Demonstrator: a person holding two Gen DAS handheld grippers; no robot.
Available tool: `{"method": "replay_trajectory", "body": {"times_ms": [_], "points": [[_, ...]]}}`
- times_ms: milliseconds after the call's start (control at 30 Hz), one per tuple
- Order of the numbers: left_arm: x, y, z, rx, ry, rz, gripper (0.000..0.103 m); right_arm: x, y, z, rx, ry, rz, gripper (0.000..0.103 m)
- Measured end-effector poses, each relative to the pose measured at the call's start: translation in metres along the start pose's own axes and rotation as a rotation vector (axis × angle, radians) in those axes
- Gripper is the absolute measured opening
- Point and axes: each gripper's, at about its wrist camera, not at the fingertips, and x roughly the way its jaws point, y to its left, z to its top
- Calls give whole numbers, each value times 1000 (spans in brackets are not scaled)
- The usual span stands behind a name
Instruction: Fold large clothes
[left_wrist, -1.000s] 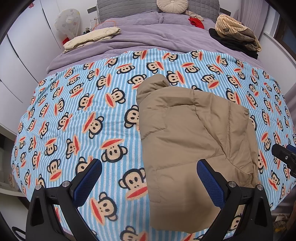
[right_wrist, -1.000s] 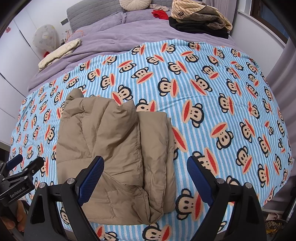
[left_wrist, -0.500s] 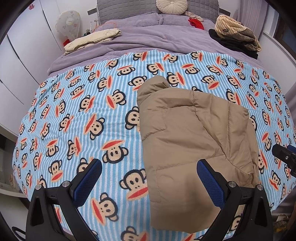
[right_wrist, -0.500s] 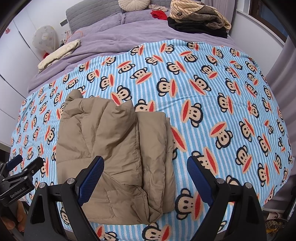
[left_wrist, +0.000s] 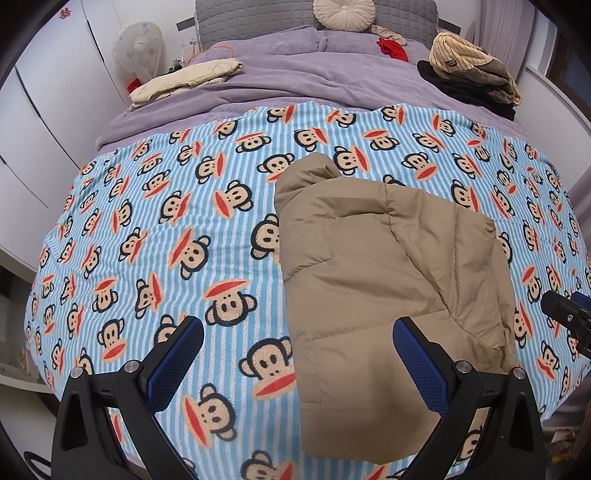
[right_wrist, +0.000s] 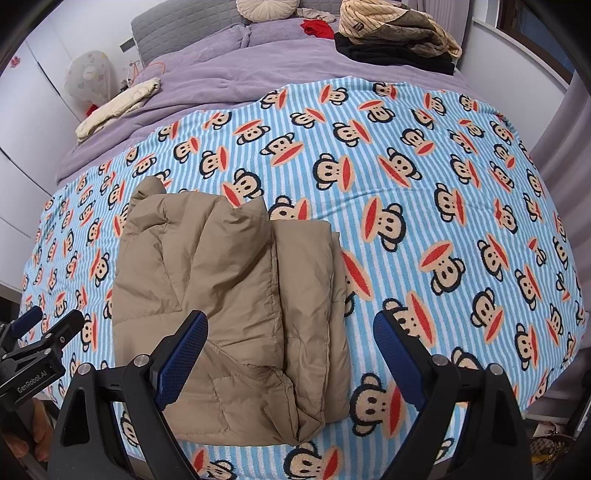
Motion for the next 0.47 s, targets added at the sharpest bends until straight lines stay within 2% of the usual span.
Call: {"method": "replay_trajectory", "body": {"times_ms": [267,467], "points": [[-1,4,1,-28,11,-16,102,1,0,-2,0,7,1,93],[-1,0,-1,-12,7,-21,102,2,0,-10,7,10,1,93]]}}
